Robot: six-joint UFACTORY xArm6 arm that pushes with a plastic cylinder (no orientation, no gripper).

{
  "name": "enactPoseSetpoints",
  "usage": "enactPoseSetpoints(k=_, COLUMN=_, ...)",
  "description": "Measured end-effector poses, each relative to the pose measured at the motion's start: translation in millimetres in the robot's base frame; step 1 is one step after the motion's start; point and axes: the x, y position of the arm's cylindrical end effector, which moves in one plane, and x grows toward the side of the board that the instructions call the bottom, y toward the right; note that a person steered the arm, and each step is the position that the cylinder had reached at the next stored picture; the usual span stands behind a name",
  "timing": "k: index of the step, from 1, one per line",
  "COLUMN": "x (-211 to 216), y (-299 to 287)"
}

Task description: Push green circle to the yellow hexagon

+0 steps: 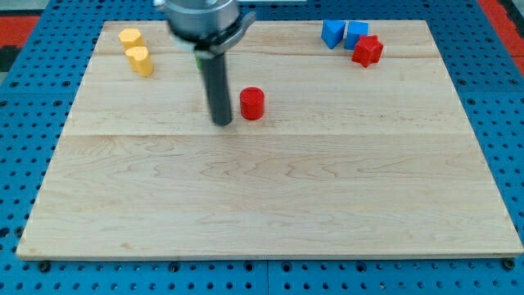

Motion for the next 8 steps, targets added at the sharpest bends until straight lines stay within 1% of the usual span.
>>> enactPoseSetpoints(k=1, x=-26, y=79)
enactPoseSetpoints(k=2, x=-42, y=120)
enactPoseSetpoints(k=3, x=-108, y=129)
enactPoseSetpoints(k=5, x=-102, y=102)
enactPoseSetpoints(k=7, x=-101, y=101)
enactPoseSetpoints(k=8, x=-102, y=89)
